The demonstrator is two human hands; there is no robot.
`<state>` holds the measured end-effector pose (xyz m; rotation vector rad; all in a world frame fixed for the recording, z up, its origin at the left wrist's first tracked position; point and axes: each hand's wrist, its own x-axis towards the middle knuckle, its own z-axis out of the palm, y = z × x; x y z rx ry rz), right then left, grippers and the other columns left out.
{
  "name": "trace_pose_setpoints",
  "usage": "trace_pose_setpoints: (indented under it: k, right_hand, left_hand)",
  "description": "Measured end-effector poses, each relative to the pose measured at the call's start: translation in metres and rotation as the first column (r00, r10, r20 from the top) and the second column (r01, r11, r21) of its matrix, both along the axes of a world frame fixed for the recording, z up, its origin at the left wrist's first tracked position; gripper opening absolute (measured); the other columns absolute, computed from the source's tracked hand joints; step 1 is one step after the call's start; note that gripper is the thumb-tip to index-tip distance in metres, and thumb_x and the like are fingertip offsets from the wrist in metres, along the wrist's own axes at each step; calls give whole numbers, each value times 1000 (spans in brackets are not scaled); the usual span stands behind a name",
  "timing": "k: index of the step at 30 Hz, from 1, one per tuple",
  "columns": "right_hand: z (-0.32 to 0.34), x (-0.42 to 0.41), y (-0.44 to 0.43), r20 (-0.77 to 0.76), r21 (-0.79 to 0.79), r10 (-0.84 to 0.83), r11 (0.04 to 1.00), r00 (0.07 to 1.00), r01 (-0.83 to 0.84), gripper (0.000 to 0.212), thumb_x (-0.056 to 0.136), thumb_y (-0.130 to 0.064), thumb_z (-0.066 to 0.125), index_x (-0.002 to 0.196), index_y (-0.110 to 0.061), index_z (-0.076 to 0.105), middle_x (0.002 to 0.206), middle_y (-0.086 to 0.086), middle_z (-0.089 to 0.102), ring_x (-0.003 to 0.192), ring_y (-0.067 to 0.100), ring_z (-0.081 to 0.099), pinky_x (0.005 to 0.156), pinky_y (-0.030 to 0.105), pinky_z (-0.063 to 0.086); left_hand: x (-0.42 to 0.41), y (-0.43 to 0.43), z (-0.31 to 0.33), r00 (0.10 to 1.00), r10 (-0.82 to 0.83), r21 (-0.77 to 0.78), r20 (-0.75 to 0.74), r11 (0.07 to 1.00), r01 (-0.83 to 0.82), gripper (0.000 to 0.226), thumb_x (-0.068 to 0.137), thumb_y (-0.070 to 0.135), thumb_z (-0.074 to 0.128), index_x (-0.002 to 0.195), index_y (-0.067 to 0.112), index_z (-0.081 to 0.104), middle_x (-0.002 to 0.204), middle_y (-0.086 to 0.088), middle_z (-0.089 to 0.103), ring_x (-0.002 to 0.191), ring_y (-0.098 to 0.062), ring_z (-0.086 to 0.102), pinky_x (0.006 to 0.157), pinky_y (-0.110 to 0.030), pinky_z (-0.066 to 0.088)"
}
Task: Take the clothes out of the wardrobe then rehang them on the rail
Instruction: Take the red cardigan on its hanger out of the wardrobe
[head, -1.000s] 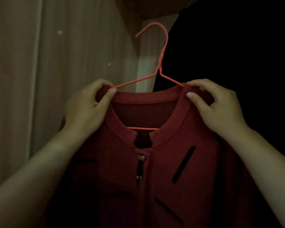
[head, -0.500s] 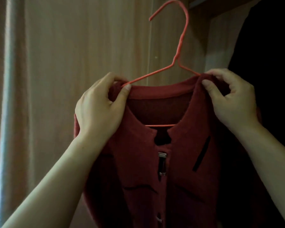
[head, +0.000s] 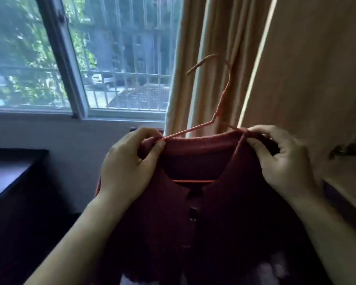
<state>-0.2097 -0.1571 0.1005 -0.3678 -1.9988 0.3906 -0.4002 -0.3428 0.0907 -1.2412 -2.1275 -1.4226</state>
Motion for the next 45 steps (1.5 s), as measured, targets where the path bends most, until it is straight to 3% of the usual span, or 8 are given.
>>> trace_pose_setpoints:
  k: [7,10,15,18,25,30,39,45]
  right_hand:
    - [-114,-167,-97,166,-226,472,873,866,-432,18,81,-10,69,95,-21,68,90,-10,67,87,2,62,83,19,46]
    - [-151,-230,-138,274,-284,605,794,748,-538,15,82,-13,70,94,-22,69,88,-13,66,86,3,60,83,26,47]
    - [-186,-336,-200,399,-319,756,645,519,-694,15,81,-15,71,92,-25,69,85,-16,64,84,10,60,83,43,48]
    - [-190,-397,-237,412,-306,831,512,373,-803,13,82,-23,64,93,-24,69,85,-11,64,83,17,61,81,49,48]
    - [-171,-507,-389,368,-175,927,145,72,-974,18,83,-26,57,94,-18,69,82,-2,64,78,25,59,76,44,46]
    - [-147,-536,-545,287,-48,951,-109,-118,-993,19,87,-24,56,97,-15,70,88,6,67,80,30,61,77,50,46]
    - [-115,-529,-800,215,140,944,-283,-250,-949,22,89,-25,54,99,-12,68,86,11,64,78,35,57,76,48,43]
    - [-107,-488,-975,246,123,812,-568,-530,-813,20,89,-26,57,100,-14,68,87,11,65,81,34,59,75,49,46]
  left_hand:
    - [-56,-165,-109,845,464,-239,265,881,-409,9,83,35,65,91,34,61,78,18,60,80,-2,57,69,-21,43]
    - [-63,-220,-144,694,626,-317,355,779,-540,9,82,33,67,88,35,61,81,19,62,83,1,57,69,-15,41]
    - [-79,-274,-177,391,810,-404,437,565,-720,8,81,32,69,84,32,61,86,17,62,84,-1,58,75,-23,47]
    - [-93,-293,-177,215,875,-427,434,409,-806,10,81,30,69,84,32,60,86,19,61,85,2,56,74,-6,38]
    - [-103,-362,-168,-147,892,-360,426,18,-933,14,82,44,63,87,31,60,83,17,65,82,1,59,72,-7,39]
    - [-101,-451,-154,-359,864,-250,353,-283,-926,21,84,45,59,91,25,62,85,10,67,82,-9,61,73,-25,44]
    - [-83,-638,-136,-521,770,-99,369,-524,-846,20,83,47,54,83,27,54,80,9,63,77,-10,59,68,-26,43]
    - [-45,-742,-135,-663,590,-86,460,-714,-695,17,86,44,60,88,27,60,87,9,66,84,-9,61,72,-30,47]
